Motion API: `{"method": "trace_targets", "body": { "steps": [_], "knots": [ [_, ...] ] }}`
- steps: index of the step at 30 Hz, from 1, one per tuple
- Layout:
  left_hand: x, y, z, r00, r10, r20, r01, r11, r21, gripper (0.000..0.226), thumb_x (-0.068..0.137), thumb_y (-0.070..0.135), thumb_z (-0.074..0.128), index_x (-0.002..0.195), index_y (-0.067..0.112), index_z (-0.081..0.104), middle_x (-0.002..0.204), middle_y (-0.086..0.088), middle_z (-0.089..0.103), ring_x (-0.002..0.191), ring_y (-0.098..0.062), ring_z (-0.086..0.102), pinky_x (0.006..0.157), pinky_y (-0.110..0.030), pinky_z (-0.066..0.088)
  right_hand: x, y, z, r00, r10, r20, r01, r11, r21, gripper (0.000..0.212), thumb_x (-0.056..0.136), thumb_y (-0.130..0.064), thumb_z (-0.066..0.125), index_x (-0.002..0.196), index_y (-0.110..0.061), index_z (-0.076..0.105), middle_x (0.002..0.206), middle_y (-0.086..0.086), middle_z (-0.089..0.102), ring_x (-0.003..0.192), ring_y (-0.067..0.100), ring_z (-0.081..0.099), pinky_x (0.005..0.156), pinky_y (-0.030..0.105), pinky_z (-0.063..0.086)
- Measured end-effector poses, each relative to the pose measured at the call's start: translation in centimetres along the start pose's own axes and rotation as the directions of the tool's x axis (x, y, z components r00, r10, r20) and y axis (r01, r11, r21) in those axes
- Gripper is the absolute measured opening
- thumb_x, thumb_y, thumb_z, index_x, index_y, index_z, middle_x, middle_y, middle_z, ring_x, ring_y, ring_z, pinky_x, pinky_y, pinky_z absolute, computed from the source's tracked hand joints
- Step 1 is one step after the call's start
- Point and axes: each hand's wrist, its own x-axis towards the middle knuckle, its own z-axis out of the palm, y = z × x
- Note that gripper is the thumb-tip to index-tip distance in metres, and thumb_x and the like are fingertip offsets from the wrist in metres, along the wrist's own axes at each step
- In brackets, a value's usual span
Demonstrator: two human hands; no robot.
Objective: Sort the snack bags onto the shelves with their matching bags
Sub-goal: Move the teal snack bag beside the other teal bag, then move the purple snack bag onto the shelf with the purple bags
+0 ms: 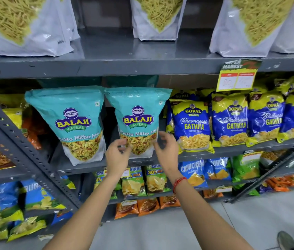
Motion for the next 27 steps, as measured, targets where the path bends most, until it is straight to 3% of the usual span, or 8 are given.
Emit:
{"method": "trace_targets", "body": {
  "steps": [5, 9, 11, 13, 15, 18, 21, 27],
  "knots": [
    [0.2, 12.3, -2.0, 0.951, 0.304, -0.049, -0.308, 0.936, -0.171, 0.016, 0.081, 0.023, 0.068, 0.096, 0.018, 0.066, 0.086, 0.012, 0.065, 0.072, 0.009, 0.059, 0.067, -0.006, 0.046, 2.6, -8.7, -6.2, 0.926, -0.285, -0.247, 0.318, 0.942, 0.108, 0.018, 0.084, -0.011, 0.068, 0.101, -0.007, 0.066, 0.096, 0.003, 0.062, 0.084, 0.006, 0.058, 0.072, 0.008, 0.046],
    [1.0, 21.9, -3.0, 0.881, 0.464, -0.093, -0.468, 0.825, -0.316, 0.012, 0.081, 0.023, 0.068, 0.093, 0.022, 0.065, 0.085, 0.014, 0.066, 0.071, 0.009, 0.060, 0.071, -0.018, 0.052, 5.9, -14.1, -12.2, 0.819, -0.376, -0.433, 0.467, 0.876, 0.123, 0.017, 0.083, -0.014, 0.067, 0.100, -0.009, 0.066, 0.094, 0.005, 0.064, 0.088, 0.018, 0.064, 0.074, 0.029, 0.055],
    [1.7, 25.6, -2.8, 0.843, 0.525, -0.119, -0.532, 0.778, -0.335, 0.016, 0.082, 0.021, 0.067, 0.097, 0.017, 0.065, 0.086, 0.011, 0.066, 0.069, 0.011, 0.059, 0.071, -0.010, 0.048, 7.9, -15.8, -15.1, 0.781, -0.385, -0.493, 0.494, 0.863, 0.109, 0.019, 0.083, -0.016, 0.067, 0.101, -0.011, 0.065, 0.096, 0.003, 0.065, 0.090, 0.015, 0.063, 0.074, 0.034, 0.055],
    [2.7, 28.5, -2.3, 0.818, 0.563, -0.120, -0.570, 0.761, -0.310, 0.023, 0.081, 0.022, 0.068, 0.103, 0.014, 0.063, 0.094, 0.005, 0.066, 0.074, 0.008, 0.059, 0.070, -0.003, 0.043, 10.0, -16.6, -18.0, 0.773, -0.325, -0.545, 0.481, 0.860, 0.170, 0.024, 0.082, -0.015, 0.070, 0.104, -0.011, 0.064, 0.099, 0.001, 0.064, 0.092, 0.011, 0.061, 0.078, 0.035, 0.057],
    [3.9, 30.5, -1.5, 0.821, 0.566, -0.070, -0.560, 0.778, -0.285, 0.036, 0.080, 0.025, 0.069, 0.112, 0.015, 0.058, 0.111, 0.000, 0.063, 0.092, -0.005, 0.060, 0.077, -0.008, 0.043, 12.0, -16.4, -20.6, 0.789, -0.240, -0.566, 0.436, 0.868, 0.239, 0.036, 0.080, -0.020, 0.073, 0.113, -0.010, 0.061, 0.107, 0.001, 0.061, 0.101, 0.013, 0.060, 0.089, 0.037, 0.055],
    [5.9, 31.9, 0.5, 0.830, 0.551, 0.087, -0.526, 0.826, -0.203, 0.063, 0.077, 0.030, 0.073, 0.131, 0.014, 0.045, 0.135, -0.006, 0.051, 0.120, -0.020, 0.051, 0.095, -0.026, 0.039, 14.8, -15.0, -24.0, 0.857, -0.167, -0.488, 0.310, 0.923, 0.228, 0.067, 0.078, -0.030, 0.076, 0.134, -0.008, 0.046, 0.129, 0.004, 0.050, 0.121, 0.015, 0.049, 0.105, 0.037, 0.043],
    [7.0, 32.2, 2.9, 0.816, 0.500, 0.290, -0.507, 0.860, -0.058, 0.083, 0.074, 0.035, 0.074, 0.141, 0.012, 0.031, 0.149, -0.011, 0.037, 0.133, -0.027, 0.040, 0.108, -0.037, 0.035, 17.0, -13.6, -25.8, 0.945, -0.131, -0.300, 0.192, 0.964, 0.185, 0.087, 0.073, -0.043, 0.075, 0.143, -0.011, 0.034, 0.145, 0.009, 0.043, 0.133, 0.019, 0.042, 0.110, 0.038, 0.036],
    [5.9, 32.7, 5.5, 0.786, 0.456, 0.417, -0.513, 0.858, 0.030, 0.078, 0.078, 0.036, 0.070, 0.141, 0.011, 0.030, 0.149, -0.008, 0.038, 0.132, -0.026, 0.041, 0.099, -0.032, 0.036, 18.6, -12.9, -26.4, 0.988, -0.154, -0.025, 0.154, 0.929, 0.337, 0.062, 0.073, -0.038, 0.076, 0.126, -0.014, 0.056, 0.122, 0.001, 0.067, 0.109, 0.011, 0.064, 0.103, 0.039, 0.048]
  ]
}}
